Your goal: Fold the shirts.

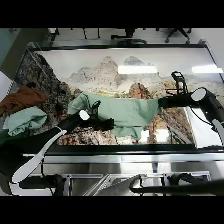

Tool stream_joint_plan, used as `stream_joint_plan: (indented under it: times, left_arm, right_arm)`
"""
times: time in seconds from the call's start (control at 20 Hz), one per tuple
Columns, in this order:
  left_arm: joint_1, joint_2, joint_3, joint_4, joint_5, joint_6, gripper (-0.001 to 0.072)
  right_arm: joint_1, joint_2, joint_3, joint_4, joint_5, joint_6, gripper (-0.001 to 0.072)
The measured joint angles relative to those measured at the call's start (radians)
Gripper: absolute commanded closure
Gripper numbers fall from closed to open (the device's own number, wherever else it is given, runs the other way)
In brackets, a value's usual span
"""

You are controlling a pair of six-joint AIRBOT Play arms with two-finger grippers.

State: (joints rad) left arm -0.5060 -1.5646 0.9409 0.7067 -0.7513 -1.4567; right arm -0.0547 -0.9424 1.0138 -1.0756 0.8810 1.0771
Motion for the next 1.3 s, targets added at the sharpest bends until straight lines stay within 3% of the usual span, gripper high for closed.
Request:
stream_joint_plan:
  times: [0.35,0.6,0.8,1.1,1.3]
  left_arm:
    - [0.16,0.275,0.188,0.092,-0.262,0.024,0.0695]
    - [0.299,0.598,0.514,0.105,-0.369,0.026,0.0695]
    - [0.446,0.757,0.827,0.105,-0.399,0.026,0.0695]
    - [0.723,0.803,1.101,0.106,-0.47,0.028,0.0695]
    - [0.79,0.743,1.054,0.082,-0.499,0.058,0.0694]
  right_arm:
    - [-0.098,0.182,0.076,-0.005,0.017,0.0,0.0695]
    - [-0.149,0.381,0.364,0.083,0.031,-0.06,0.0695]
    - [-0.157,0.461,0.624,0.116,0.034,-0.102,0.0694]
    - [-0.159,0.481,0.815,0.13,0.043,-0.121,0.0694]
    - [-0.159,0.389,0.835,0.154,0.136,-0.123,0.0694]
